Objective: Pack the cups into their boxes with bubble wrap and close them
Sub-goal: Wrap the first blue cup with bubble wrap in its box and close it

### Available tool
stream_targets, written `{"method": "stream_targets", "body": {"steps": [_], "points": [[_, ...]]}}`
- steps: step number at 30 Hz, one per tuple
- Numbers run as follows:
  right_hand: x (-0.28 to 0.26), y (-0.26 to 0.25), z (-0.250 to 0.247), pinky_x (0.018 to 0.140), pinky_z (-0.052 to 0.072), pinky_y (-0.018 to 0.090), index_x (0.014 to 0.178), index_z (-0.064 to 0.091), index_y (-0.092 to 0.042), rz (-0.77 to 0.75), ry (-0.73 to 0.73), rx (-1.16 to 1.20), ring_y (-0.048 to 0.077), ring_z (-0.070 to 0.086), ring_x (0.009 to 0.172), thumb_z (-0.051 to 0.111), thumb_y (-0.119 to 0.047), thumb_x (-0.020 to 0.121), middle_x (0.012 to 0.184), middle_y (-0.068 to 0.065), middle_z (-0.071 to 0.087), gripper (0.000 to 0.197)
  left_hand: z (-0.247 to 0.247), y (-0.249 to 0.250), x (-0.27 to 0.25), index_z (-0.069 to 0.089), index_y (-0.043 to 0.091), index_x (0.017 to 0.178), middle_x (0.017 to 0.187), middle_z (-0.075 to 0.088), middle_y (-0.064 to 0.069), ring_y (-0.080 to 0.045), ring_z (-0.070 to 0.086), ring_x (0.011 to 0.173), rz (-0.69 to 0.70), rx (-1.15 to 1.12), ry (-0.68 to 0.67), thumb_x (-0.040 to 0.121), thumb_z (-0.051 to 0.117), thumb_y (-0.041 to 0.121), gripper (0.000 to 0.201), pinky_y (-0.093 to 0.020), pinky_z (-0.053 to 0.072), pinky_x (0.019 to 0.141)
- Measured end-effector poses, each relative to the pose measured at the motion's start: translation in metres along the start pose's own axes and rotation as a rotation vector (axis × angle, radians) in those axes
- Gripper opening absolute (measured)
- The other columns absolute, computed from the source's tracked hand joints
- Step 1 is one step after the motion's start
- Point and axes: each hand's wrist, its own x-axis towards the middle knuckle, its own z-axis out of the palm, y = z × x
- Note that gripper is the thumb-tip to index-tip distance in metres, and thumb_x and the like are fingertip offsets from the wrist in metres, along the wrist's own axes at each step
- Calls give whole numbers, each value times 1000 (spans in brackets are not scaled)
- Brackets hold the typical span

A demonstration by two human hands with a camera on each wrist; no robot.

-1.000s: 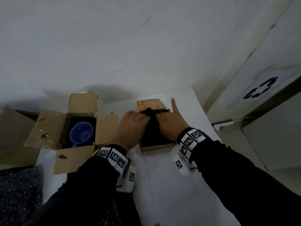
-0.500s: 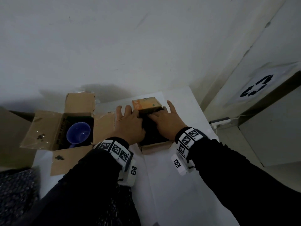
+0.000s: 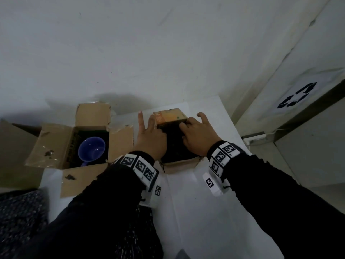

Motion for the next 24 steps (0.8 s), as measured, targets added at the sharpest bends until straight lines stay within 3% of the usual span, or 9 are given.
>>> {"method": "stream_targets", "body": {"steps": [2, 4, 6, 8, 11, 15, 18, 21, 24], "points": [[1, 2, -5, 88, 35, 44, 114, 55, -8, -30, -53, 46, 31, 56, 100, 52, -22, 85, 98, 12, 67, 32, -4, -3, 1, 65, 31, 118, 133, 58, 4, -35, 9, 146, -14, -28, -18, 94, 39, 34, 35, -66, -34, 93], [-3, 6, -14, 74, 39, 38, 119, 53, -12, -22, -26, 216, 33, 57, 90, 54, -21, 87, 106, 11, 61, 33, -10, -8, -6, 65, 25, 105, 120, 64, 3, -34, 22, 141, -32, -99, 43, 90, 48, 29, 23, -65, -23, 103], [-12, 12, -21, 74, 42, 38, 110, 54, -16, -29, 43, 335, 29, 57, 78, 58, -30, 90, 103, 6, 58, 25, -8, -10, -17, 61, 23, 87, 96, 68, 4, -32, 40, 128, -8, -144, 212, 83, 59, 23, 4, -63, 1, 112], [-20, 14, -22, 85, 39, 40, 100, 56, -24, -73, 22, 307, 21, 58, 79, 51, -48, 91, 96, -4, 61, 27, -2, -11, -27, 60, 26, 76, 83, 69, 8, -28, 48, 118, 36, -174, 304, 88, 53, 32, 15, -60, 14, 110], [-32, 9, -13, 100, 30, 47, 107, 65, -36, -96, -126, 254, 15, 53, 108, 36, -63, 90, 107, -13, 64, 43, 4, -9, -41, 66, 31, 88, 91, 71, 13, -26, 46, 124, 73, -249, 238, 92, 26, 55, 47, -62, 6, 111], [-38, -3, -7, 112, 15, 53, 124, 62, -40, -51, -238, 202, 15, 33, 135, 39, -57, 96, 130, -16, 58, 40, -1, -4, -51, 66, 41, 113, 118, 64, 20, -29, 23, 144, 141, -173, 97, 85, 8, 74, 72, -66, -14, 109], [-34, -3, -17, 115, 11, 50, 117, 66, -30, -70, -192, 165, 18, 45, 127, 50, -55, 90, 125, -7, 59, 40, -6, -7, -51, 66, 38, 114, 125, 59, 19, -28, 14, 145, 115, -179, 91, 92, 30, 64, 50, -62, -20, 106], [-36, 2, -21, 119, 2, 52, 109, 60, -21, -26, -18, 42, 21, 59, 111, 58, -66, 74, 108, 1, 64, 57, -6, -11, -58, 65, 29, 100, 110, 67, 13, -29, 27, 140, 38, -191, 145, 90, 50, 48, 27, -62, -11, 109], [-42, -3, -22, 115, -12, 59, 119, 53, -13, -10, -95, -63, 27, 41, 135, 51, -72, 72, 111, 9, 68, 75, 5, -4, -63, 66, 25, 99, 110, 69, 9, -30, 32, 138, 63, -208, 140, 89, 38, 58, 45, -61, -15, 108]]}}
